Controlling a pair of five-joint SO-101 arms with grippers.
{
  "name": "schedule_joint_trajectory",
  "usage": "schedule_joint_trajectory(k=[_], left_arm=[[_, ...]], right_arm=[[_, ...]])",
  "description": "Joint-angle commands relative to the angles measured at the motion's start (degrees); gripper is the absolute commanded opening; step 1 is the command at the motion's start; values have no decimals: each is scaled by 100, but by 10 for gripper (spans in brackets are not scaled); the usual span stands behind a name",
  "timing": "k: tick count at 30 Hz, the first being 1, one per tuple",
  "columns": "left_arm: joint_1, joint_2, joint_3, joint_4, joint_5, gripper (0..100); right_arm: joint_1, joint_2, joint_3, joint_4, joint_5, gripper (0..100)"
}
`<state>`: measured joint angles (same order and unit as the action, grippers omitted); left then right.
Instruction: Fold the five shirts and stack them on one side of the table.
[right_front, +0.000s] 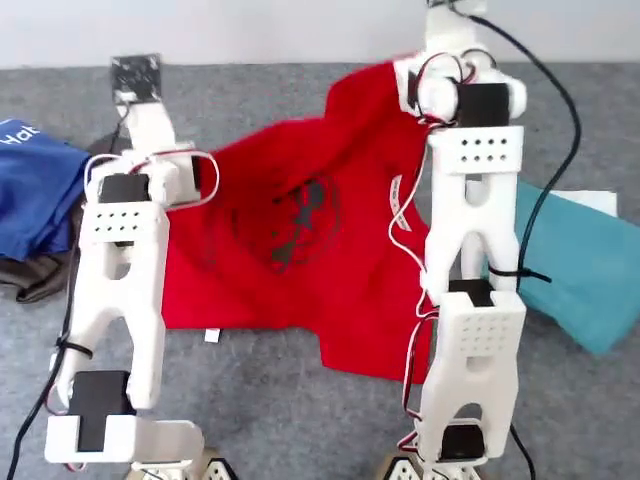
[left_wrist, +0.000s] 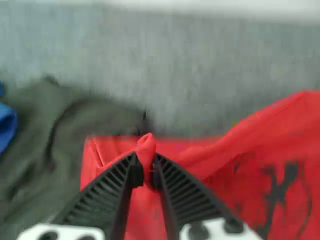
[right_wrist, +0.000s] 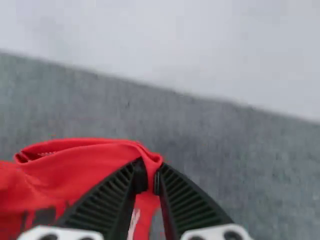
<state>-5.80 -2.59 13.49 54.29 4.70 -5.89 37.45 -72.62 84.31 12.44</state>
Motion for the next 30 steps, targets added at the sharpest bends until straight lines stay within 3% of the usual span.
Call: schedule_joint_trajectory(k=[1,3,7,13,24,30], left_arm=[[0,-325,4,721,-396,13],[-18,-369,418,738,-404,13],[35,-642,1464,466,-615,13],[-545,-1424,2835,-571,-633,13],[-571,-1556,3644,-668,-967,13],[-976,-1538,3670,-870,-976,13]], right_arm=[[-84,-84,-492,1305,536,8],[-136,-75,-580,1842,782,8],[-57,-251,-123,1886,1116,8],[-145,-1182,1916,1851,1477,8],[409,-2756,4501,1771,2215,9],[338,-3908,6268,1684,2875,9]])
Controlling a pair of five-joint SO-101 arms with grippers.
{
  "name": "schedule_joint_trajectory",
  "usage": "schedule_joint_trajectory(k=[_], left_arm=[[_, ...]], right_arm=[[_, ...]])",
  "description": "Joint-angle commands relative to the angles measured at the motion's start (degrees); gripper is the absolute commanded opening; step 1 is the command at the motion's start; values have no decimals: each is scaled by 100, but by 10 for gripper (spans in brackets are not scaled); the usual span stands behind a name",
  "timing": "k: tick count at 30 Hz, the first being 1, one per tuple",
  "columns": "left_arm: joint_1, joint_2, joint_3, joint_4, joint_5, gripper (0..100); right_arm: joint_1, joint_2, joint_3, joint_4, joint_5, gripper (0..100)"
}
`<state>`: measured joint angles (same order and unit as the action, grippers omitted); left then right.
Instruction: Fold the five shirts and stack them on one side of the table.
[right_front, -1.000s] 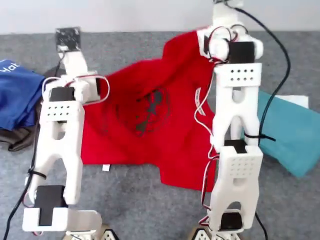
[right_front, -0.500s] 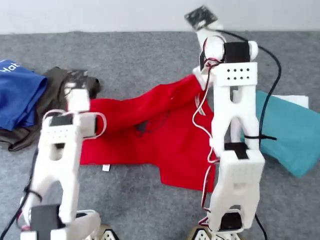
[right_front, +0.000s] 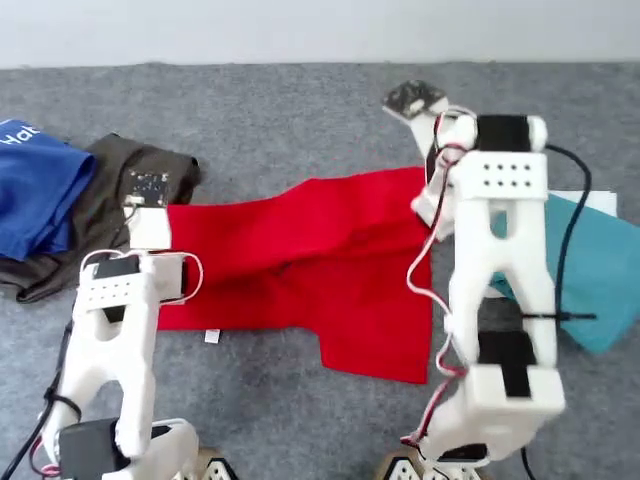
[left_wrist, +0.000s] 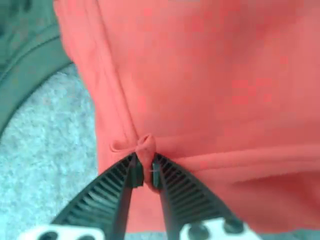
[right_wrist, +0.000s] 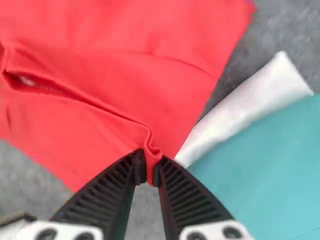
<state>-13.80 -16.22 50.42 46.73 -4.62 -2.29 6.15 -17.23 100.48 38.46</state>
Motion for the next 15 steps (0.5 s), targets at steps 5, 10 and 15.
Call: schedule_joint_trajectory(k=[5,10,15], left_arm=[[-229,-220,-154,132,-1099,13],[-624,-176,-409,246,-1231,13],[-607,-176,-312,299,-1231,13]], right_arm=[[-154,-1789,2919,-637,431,9],[-136,-2563,4818,-1446,404,9],[-154,-2949,5802,-1807,396,9]])
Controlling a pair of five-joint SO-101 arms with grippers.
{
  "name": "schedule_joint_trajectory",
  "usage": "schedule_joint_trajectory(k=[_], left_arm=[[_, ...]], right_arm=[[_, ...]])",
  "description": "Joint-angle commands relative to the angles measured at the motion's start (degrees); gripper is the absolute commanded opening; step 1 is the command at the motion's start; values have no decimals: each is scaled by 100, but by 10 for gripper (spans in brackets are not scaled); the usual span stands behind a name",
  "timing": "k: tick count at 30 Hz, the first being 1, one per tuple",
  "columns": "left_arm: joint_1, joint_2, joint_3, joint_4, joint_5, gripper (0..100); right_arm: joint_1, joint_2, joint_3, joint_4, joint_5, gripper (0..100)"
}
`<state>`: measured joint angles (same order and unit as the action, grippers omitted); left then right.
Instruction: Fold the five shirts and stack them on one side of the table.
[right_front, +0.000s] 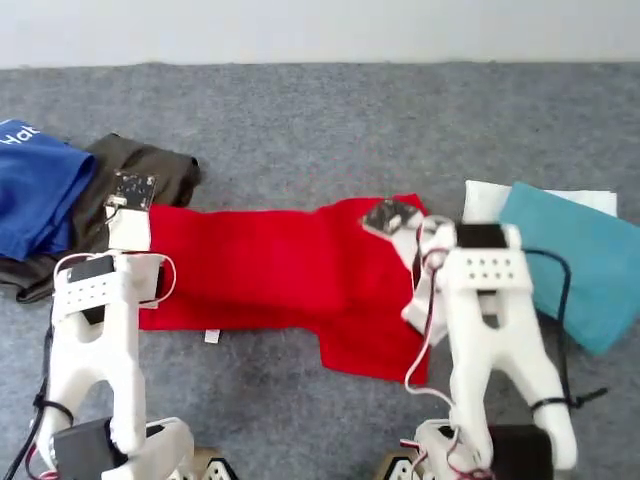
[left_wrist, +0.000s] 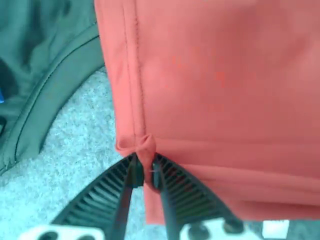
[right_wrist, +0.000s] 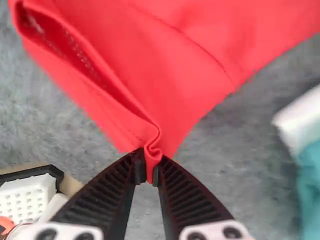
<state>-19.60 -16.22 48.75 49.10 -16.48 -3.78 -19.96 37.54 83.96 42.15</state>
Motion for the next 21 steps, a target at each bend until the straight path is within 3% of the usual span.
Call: schedule_joint_trajectory(k=[1,7,11,16,21], left_arm=[[-9,-185,-110,62,-53,13],[158,-167,40,88,-79,13],[352,-167,303,176,-545,16],[325,-211,312,554,-659,77],[404,-220,321,651,-659,76]], right_arm=[[13,-365,422,-198,9,9],[-13,-374,756,-541,-132,9],[-4,-374,826,-699,-132,9],[57,-365,809,-813,-185,9],[453,-365,791,-1253,-440,9]])
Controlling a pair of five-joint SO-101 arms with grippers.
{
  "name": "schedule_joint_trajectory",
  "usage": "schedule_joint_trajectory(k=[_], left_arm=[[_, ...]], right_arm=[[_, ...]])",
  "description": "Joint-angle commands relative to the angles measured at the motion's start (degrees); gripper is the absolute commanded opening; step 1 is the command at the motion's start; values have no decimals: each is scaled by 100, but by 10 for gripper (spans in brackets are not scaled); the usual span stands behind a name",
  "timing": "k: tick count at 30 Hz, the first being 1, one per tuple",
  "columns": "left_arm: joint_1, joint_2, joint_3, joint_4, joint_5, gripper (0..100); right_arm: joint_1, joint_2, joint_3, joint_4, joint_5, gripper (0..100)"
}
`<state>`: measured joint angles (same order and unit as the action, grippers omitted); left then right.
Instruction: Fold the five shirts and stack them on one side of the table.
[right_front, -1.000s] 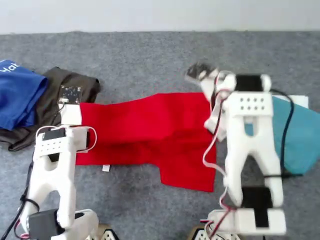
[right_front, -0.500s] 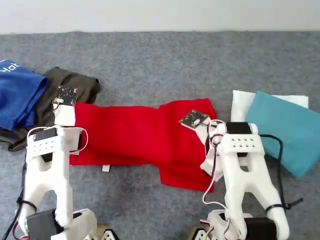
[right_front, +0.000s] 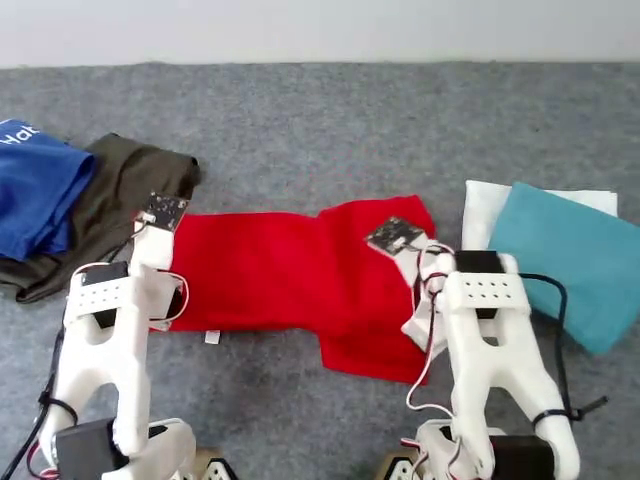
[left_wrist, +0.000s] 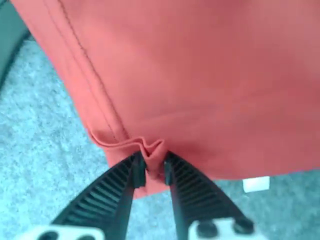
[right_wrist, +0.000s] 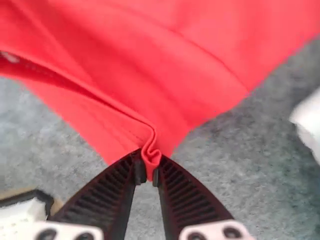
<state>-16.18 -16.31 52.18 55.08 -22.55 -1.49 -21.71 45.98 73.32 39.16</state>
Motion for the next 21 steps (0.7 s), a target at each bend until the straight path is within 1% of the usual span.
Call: schedule_joint_trajectory(k=[1,4,7,10,12,14,16,17,19,21], left_arm=[[88,-211,-4,53,-53,76],[141,-167,13,53,-141,80],[35,-167,4,114,-510,119],[-105,-202,-110,440,-536,152],[-114,-211,-189,862,-677,167],[-176,-211,-259,1257,-1037,196],[-413,-211,-409,1275,-1073,205],[-563,-211,-505,1284,-1064,209],[-905,-211,-752,1433,-1037,220],[-1222,-220,-1095,1873,-1064,231]], right_arm=[[277,-189,-62,-215,-141,9],[215,-207,-44,-154,-105,9],[-207,-233,-26,-92,-97,9],[-576,-215,-44,40,-97,9],[-629,-189,-44,4,-114,24],[-629,-189,-44,-13,-149,118],[-620,-198,-44,48,-105,246],[-620,-224,-44,92,-88,294],[-629,-251,-62,251,123,334],[-611,-251,-167,409,202,331]])
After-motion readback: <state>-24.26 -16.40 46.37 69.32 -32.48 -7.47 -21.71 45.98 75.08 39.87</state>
